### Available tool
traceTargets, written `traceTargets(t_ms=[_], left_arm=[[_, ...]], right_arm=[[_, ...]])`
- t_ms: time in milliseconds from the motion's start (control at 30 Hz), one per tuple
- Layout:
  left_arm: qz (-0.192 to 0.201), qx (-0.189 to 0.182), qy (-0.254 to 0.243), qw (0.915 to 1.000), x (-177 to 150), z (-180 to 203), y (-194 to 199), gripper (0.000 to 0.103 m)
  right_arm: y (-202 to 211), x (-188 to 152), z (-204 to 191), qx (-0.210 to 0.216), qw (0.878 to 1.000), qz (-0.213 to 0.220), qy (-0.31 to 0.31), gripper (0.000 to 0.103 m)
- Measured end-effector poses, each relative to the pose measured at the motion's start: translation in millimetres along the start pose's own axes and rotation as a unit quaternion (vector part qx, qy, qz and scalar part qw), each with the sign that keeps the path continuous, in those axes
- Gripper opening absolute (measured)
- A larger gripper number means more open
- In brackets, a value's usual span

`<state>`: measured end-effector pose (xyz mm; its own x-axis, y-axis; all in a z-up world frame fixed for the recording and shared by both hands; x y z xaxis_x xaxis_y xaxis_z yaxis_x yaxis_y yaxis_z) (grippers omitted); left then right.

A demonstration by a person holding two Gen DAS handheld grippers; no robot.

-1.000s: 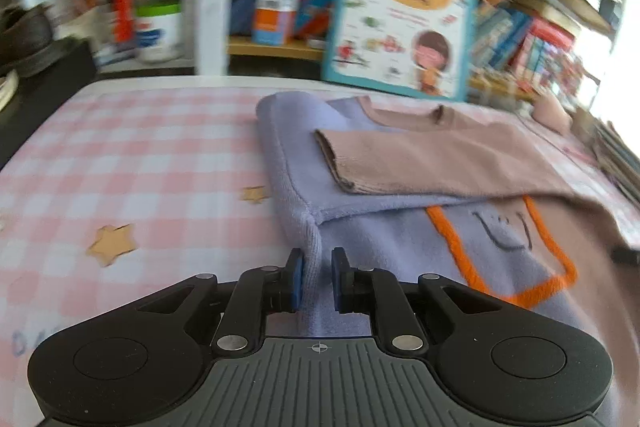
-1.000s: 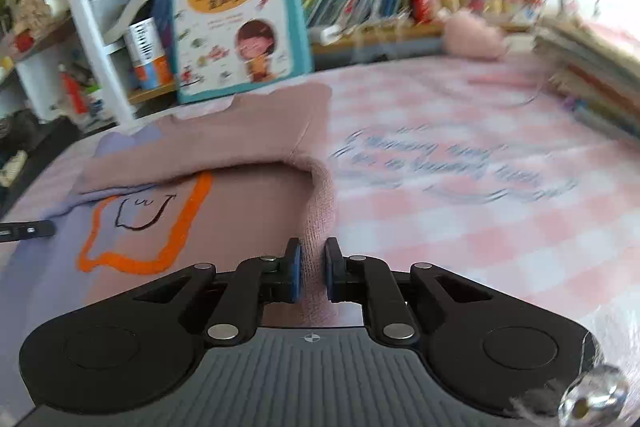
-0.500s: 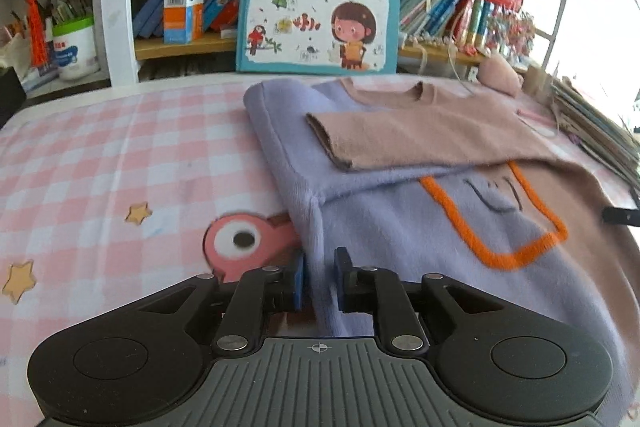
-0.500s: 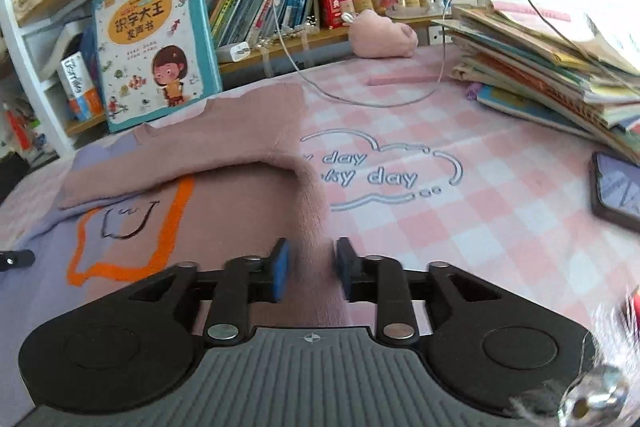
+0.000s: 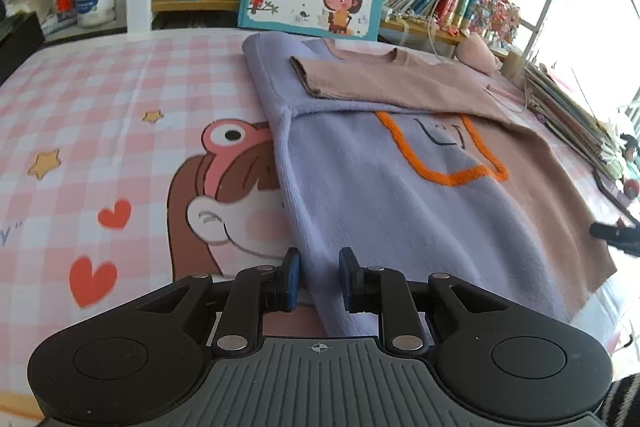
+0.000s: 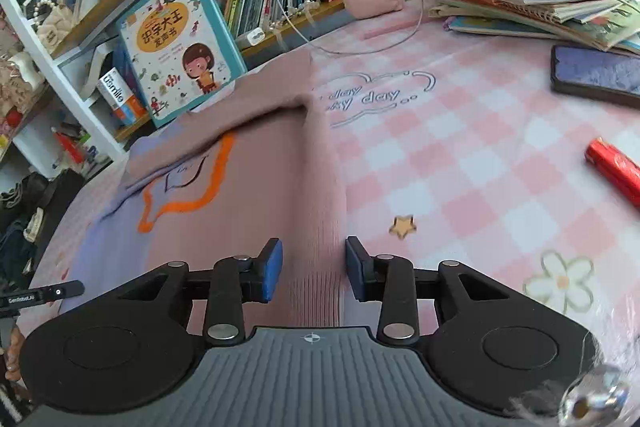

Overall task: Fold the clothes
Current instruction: 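Grasp the lavender folded edge with the left tool while the right tool grasps the pink side edge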

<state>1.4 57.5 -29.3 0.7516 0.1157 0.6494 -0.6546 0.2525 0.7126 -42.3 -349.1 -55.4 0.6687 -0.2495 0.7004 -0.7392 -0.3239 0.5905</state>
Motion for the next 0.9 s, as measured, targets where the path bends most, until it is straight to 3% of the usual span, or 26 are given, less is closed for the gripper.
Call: traceTargets(t_ms=[33,67,100,133,200,367,433,567,700,767,867,900], left_arm=[[0.000,-0.001,0.003,1.0000,-1,1,0,0.017],[0.001,0.000,0.002,1.0000,-1,1,0,0.016],[0.001,0.000,0.000,1.0000,-1,2,0,0.008],[0.000,0.000,-0.002,1.0000,-1,2,0,0.006],[0.013,-0.011,0.000,0.9999,2,5,5,0.005],[0.058,-0.059,-0.008,0.9965,18,20,28,0.006],[0.043,-0.074,0.006,0.9964,18,17,25,0.006],[-0.012,-0.077,0.044,0.9960,6,3,7,0.007],[-0.060,-0.114,0.092,0.9875,-7,-7,0,0.021],[-0.066,-0.130,0.100,0.9843,-9,-7,-1,0.024],[-0.068,-0.139,0.106,0.9823,-9,-7,-4,0.020],[-0.068,-0.138,0.112,0.9817,-8,-9,-5,0.010]], right_arm=[[0,-1,-1,-0.003,1.000,-0.001,0.002,0.032],[1,-2,-2,-0.006,1.000,-0.001,0.005,0.027],[1,-2,-3,-0.008,1.000,-0.002,0.007,0.016],[0,-1,-3,-0.005,1.000,0.000,0.008,0.014],[0,1,-5,0.002,1.000,0.004,0.008,0.011],[20,22,-10,0.083,0.994,0.069,-0.032,0.010],[22,27,-11,0.090,0.993,0.073,-0.032,0.010],[8,17,-8,0.060,0.998,0.024,-0.026,0.011],[-1,1,-1,0.049,0.998,-0.008,-0.036,0.021],[-3,-3,1,0.047,0.998,-0.013,-0.038,0.026],[-5,-4,3,0.049,0.998,-0.012,-0.044,0.025],[-5,-4,3,0.049,0.998,-0.011,-0.046,0.019]])
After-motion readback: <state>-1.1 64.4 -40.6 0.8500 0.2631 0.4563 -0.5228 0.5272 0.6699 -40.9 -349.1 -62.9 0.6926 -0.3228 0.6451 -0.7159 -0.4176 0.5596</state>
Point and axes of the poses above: each gripper's, at about its wrist camera, not at the fingertips, and y roughly against the way its jaws point, z to its right, x to its top, the point moved 4 cm from there along -y, roughly the way its jaws point, and after that the axes turned 4 degrees about y, right-handed, at the moved point
